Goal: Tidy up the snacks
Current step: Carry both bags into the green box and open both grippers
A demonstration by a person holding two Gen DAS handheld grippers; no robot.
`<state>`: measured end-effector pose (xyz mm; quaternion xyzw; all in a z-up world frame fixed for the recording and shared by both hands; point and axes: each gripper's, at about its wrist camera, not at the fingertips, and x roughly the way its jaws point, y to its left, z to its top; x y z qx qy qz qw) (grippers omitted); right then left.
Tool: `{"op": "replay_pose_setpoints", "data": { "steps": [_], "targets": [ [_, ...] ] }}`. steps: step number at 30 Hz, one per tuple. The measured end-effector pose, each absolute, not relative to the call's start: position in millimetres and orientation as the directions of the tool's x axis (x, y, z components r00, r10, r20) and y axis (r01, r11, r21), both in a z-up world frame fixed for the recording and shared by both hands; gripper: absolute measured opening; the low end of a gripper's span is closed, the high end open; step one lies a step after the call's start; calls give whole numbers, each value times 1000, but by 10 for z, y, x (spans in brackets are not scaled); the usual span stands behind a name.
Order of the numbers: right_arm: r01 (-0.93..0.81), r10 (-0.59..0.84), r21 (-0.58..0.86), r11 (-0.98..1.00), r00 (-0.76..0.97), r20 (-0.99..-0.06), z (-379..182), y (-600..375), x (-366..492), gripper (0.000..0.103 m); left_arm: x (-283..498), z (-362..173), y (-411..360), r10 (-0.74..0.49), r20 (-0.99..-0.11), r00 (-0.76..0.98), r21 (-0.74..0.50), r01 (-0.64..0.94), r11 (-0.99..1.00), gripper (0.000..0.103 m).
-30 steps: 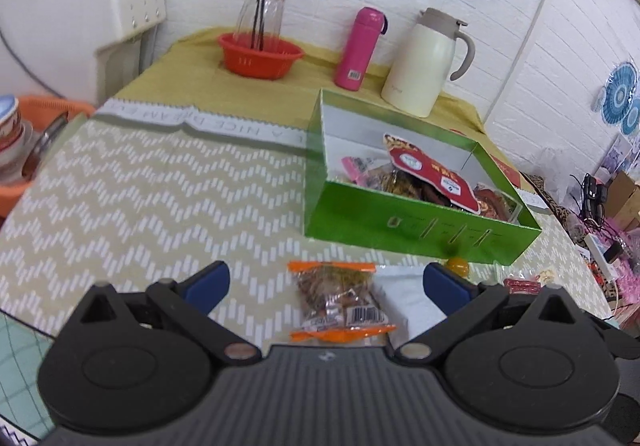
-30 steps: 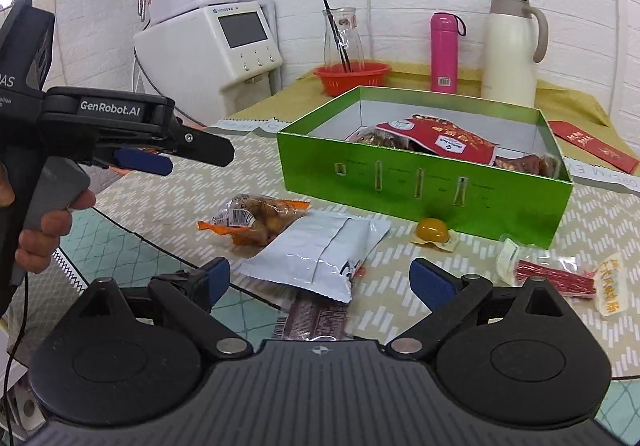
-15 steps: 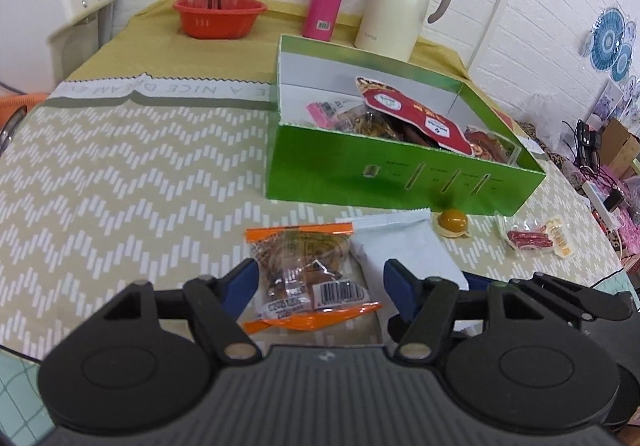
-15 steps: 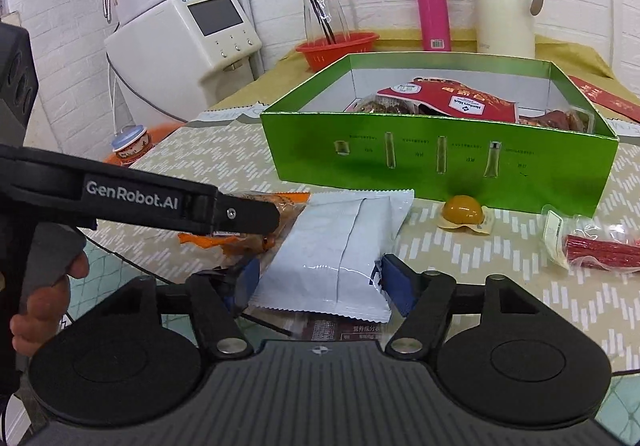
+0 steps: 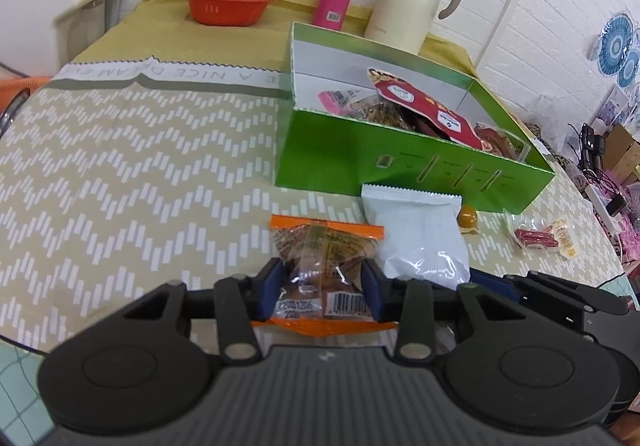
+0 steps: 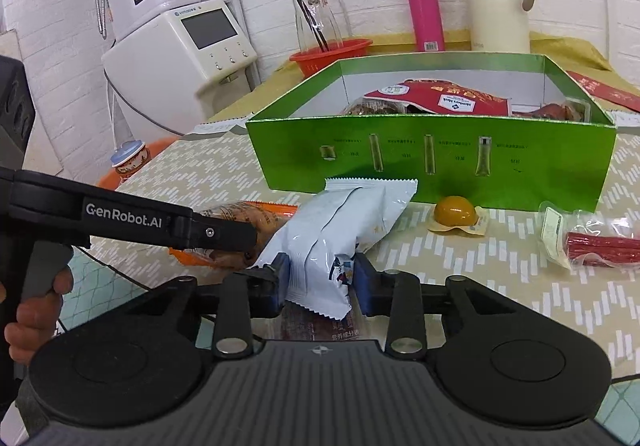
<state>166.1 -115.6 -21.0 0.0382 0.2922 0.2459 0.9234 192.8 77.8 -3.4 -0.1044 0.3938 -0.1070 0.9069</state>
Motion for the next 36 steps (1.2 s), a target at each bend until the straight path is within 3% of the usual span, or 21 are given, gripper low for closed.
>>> {"op": "replay_pose_setpoints", "data": {
  "steps": [4, 9, 17, 26, 34, 35, 36],
  "targets": [
    [-473, 497, 187, 861, 703, -508, -105, -1190, 1512, 49, 1765, 41, 791, -291, -677, 675, -277, 133, 952, 38],
    [-528, 541, 170, 832, 703, -462, 127, -1313, 1285, 27, 1573, 364, 771, -327, -619, 714, -270, 197, 942, 38],
    [-478, 502, 158, 864, 793, -347, 485, -1605, 1350, 16, 1844, 883, 594, -346, -526, 777, -262, 239, 935, 38],
    [-348, 381, 173, 922, 894, -236, 699, -1899, 1872, 16, 2573, 919, 402, -263, -538, 801, -219, 169, 961, 38],
    [-299, 364, 254, 920, 891, -270, 413, -2033, 2410, 16, 3030, 612, 345, -192, -606, 772, -183, 100, 978, 39],
    [-297, 368, 271, 916, 889, -271, 372, -2044, 2456, 19, 3083, 575, 344, -194, -612, 767, -184, 100, 978, 39],
    [-294, 372, 283, 913, 886, -278, 327, -2054, 2514, 32, 3113, 546, 341, -195, -615, 764, -186, 100, 977, 39]
  ]
}}
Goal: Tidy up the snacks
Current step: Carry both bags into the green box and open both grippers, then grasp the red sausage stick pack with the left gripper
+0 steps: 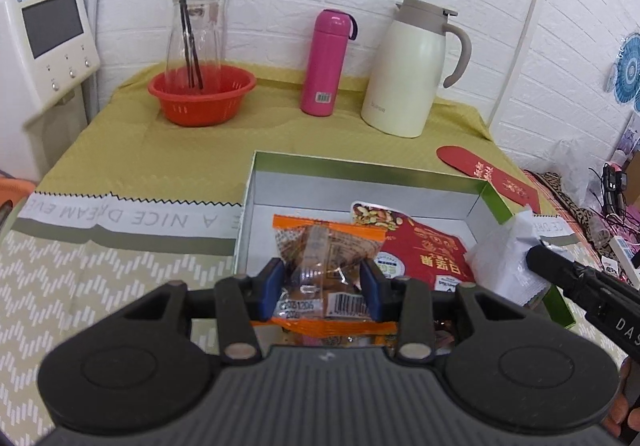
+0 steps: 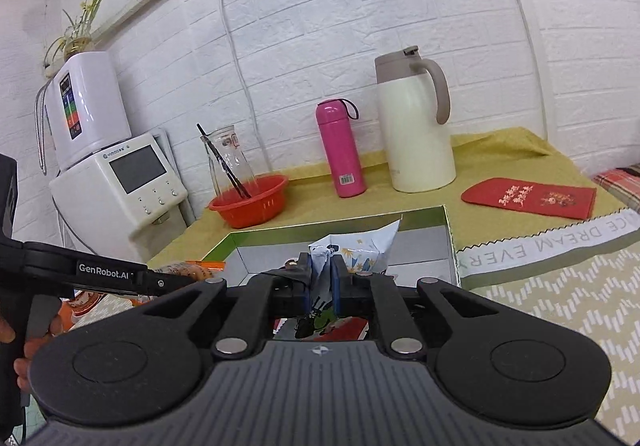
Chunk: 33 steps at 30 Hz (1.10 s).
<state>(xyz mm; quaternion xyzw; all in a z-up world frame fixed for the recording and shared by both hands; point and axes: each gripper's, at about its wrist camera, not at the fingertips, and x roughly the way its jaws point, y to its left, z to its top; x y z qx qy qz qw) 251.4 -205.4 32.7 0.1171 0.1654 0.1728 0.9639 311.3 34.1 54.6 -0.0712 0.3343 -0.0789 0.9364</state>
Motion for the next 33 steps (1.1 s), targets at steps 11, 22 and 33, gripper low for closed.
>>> {"op": "replay_pose_setpoints", "data": {
  "steps": [11, 22, 33],
  "targets": [
    [-261, 295, 159, 952, 919, -261, 356, -2107, 2222, 103, 2874, 637, 375, -126, -526, 841, -161, 47, 986, 102],
    [-477, 507, 187, 859, 739, -444, 167, -2003, 1754, 68, 1700, 405, 421, -305, -602, 738, -263, 177, 948, 102],
    [-417, 372, 59, 907, 726, -579, -161, -1500, 2211, 71, 1363, -73, 17, -366, -691, 623, -282, 234, 930, 102]
  ]
}}
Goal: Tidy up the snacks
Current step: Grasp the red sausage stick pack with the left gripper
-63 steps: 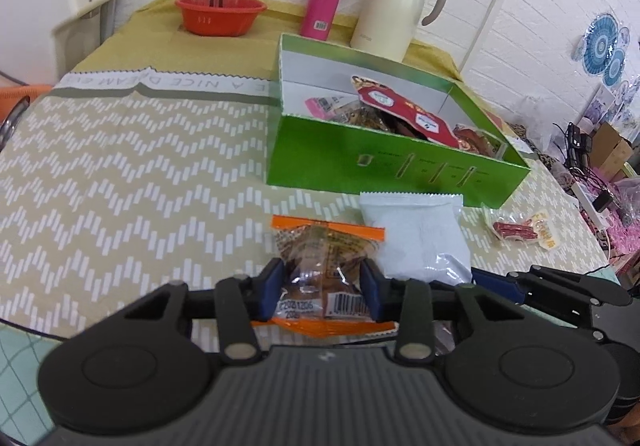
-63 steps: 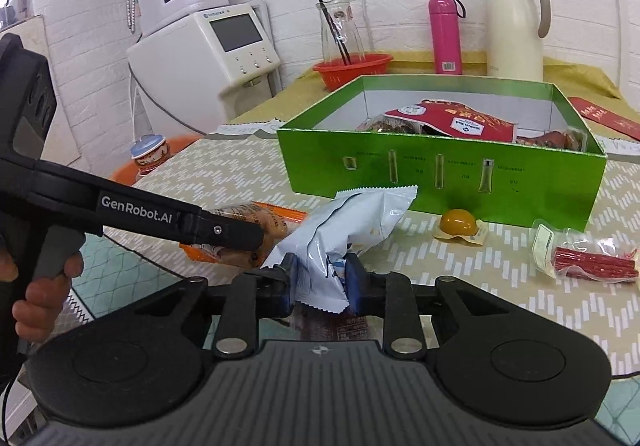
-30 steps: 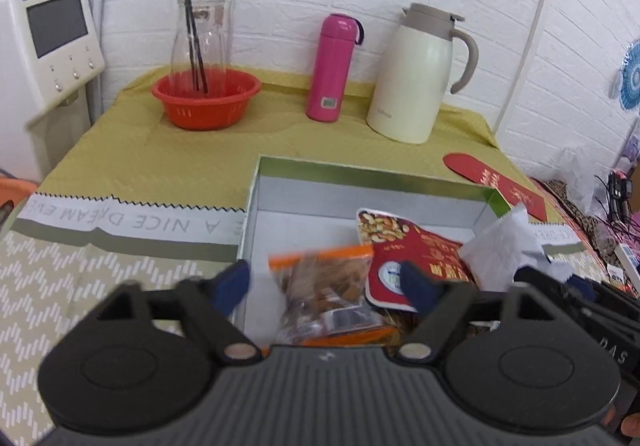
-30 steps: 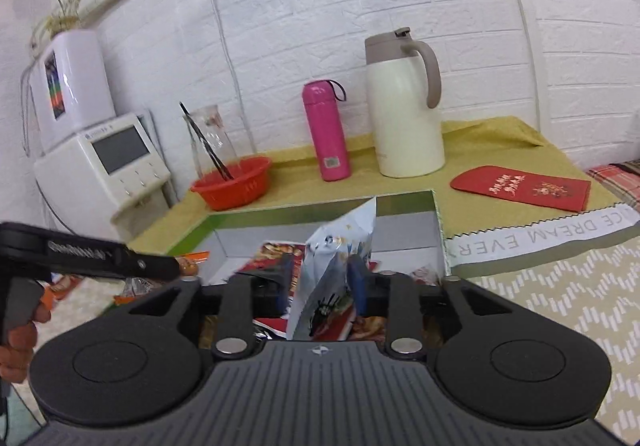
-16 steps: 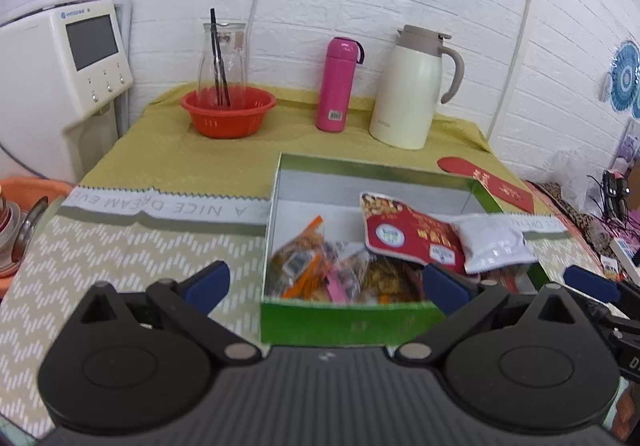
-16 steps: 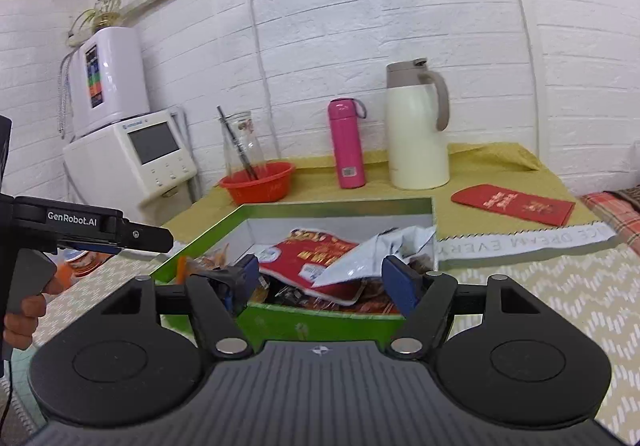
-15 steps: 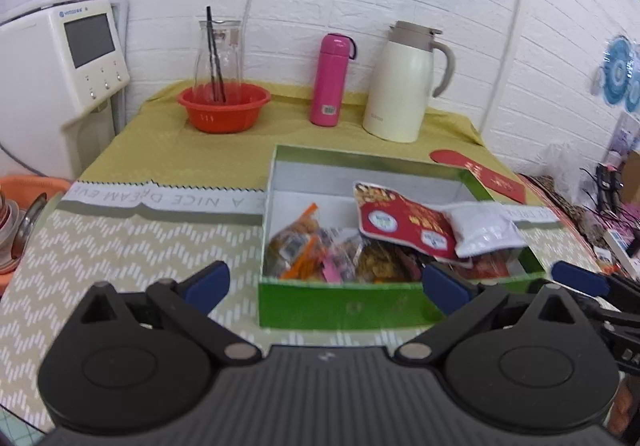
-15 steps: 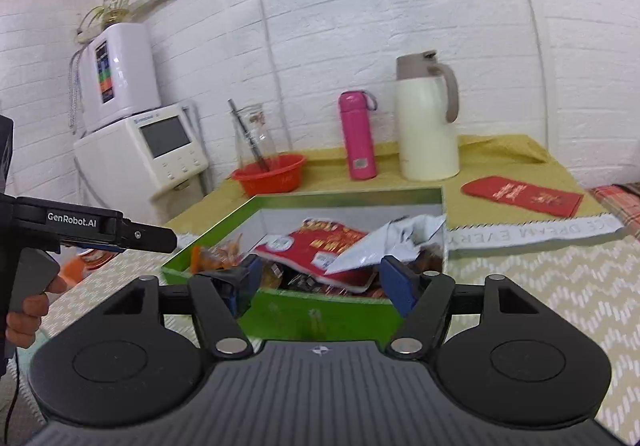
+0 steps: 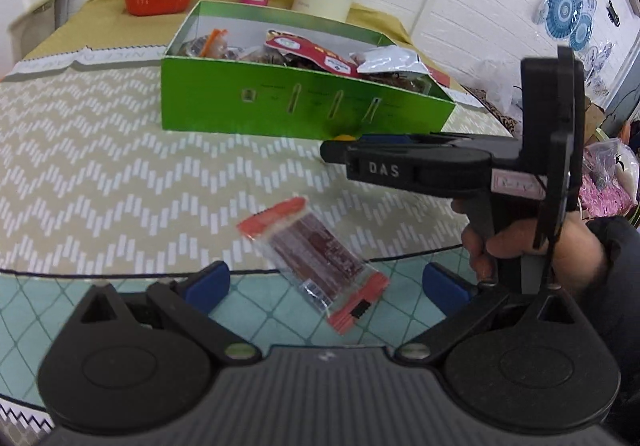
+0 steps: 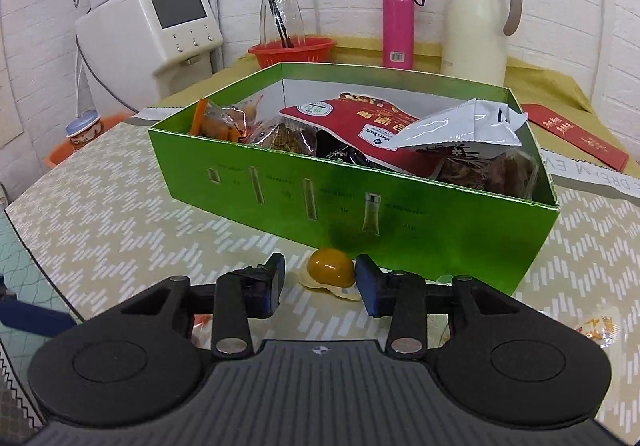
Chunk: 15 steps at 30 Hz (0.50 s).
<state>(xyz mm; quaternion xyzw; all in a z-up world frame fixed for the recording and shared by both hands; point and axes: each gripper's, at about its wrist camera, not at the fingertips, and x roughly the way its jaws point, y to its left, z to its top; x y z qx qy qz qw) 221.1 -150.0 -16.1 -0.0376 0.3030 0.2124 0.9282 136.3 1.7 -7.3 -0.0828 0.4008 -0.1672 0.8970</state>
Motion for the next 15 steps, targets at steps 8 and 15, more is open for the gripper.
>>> {"op": "replay_pose_setpoints", "data": {
  "steps": [8, 15],
  "targets": [
    [-427, 355, 16, 904, 729, -586, -147, -1652, 2037, 48, 1529, -150, -122, -322, -701, 637, -231, 224, 947, 90],
    [-413, 382, 71, 908, 745, -548, -27, -1989, 1711, 48, 1603, -196, -377, -242, -683, 689, -53, 284, 957, 51]
  ]
}}
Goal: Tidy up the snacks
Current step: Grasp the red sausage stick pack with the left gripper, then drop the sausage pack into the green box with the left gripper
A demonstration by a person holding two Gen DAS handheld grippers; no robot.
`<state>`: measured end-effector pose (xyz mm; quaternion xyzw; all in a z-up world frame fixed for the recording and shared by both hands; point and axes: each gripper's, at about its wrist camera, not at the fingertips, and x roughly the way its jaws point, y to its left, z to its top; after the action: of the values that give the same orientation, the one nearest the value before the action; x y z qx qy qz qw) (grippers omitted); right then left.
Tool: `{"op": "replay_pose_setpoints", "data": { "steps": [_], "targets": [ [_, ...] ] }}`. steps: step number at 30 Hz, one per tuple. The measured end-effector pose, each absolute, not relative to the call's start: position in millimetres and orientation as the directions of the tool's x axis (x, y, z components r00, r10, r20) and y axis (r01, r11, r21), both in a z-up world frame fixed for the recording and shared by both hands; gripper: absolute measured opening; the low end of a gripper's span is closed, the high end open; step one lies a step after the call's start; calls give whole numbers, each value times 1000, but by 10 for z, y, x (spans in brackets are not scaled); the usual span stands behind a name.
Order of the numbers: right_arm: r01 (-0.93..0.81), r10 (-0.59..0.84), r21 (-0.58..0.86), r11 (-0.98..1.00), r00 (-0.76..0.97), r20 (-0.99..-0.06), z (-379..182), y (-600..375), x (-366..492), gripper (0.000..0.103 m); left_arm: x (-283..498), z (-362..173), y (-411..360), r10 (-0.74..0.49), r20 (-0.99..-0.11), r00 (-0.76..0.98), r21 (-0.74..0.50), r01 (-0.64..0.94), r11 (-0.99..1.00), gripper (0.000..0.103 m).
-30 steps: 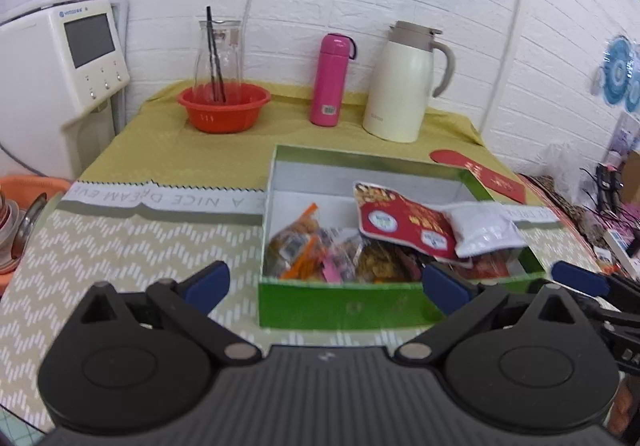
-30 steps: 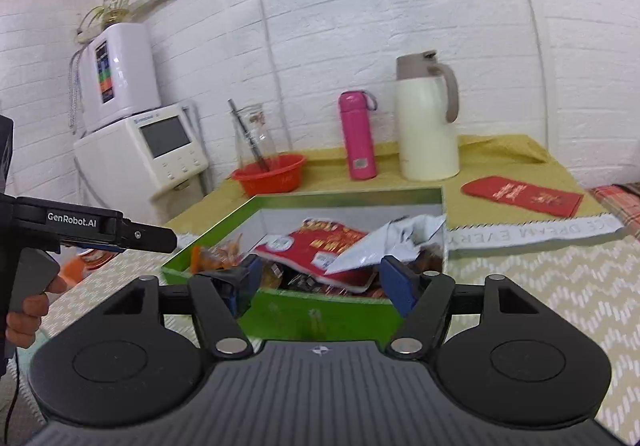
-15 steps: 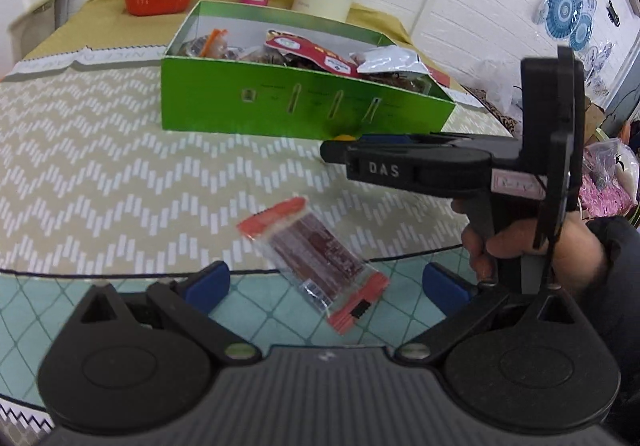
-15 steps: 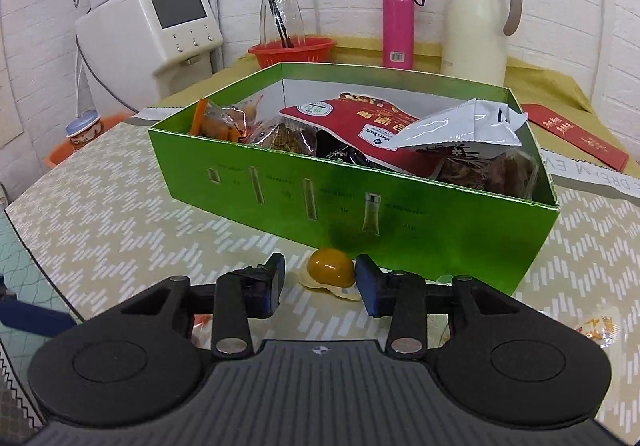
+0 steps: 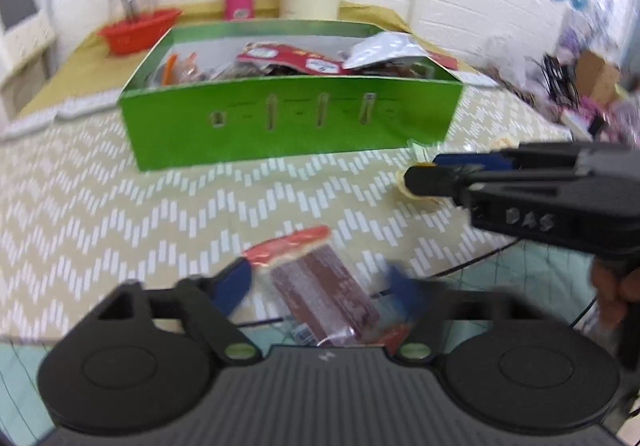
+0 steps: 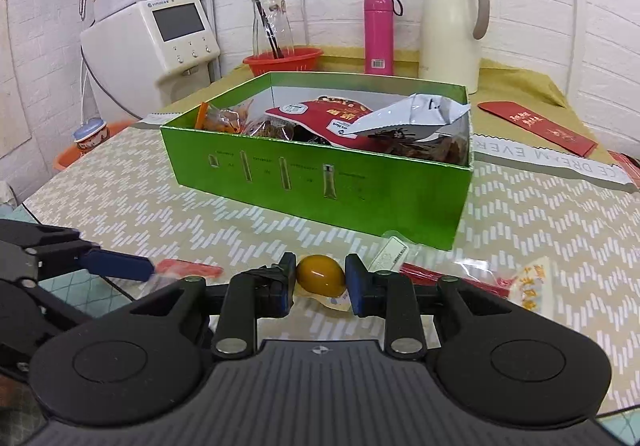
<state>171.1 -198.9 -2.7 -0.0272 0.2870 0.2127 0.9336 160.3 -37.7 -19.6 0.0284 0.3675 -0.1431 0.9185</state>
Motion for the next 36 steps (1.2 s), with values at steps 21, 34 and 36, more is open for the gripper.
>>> {"op": "replay_pose_setpoints", "data": {
  "steps": [21, 34, 36],
  "targets": [
    [-364, 390, 140, 921, 862, -325, 578, -2023, 2274, 103, 2528, 844, 216, -199, -456, 868, -221, 106, 969, 102],
    [-406, 375, 77, 911, 734, -566, -60, -2804, 2013, 103, 2375, 645, 109, -303, -509, 805, -253, 197, 947, 102],
    [-430, 399, 82, 899, 727, -559, -87, -2762, 2061, 103, 2292, 645, 33, -340, -512, 789, -256, 238, 937, 102]
  ]
}}
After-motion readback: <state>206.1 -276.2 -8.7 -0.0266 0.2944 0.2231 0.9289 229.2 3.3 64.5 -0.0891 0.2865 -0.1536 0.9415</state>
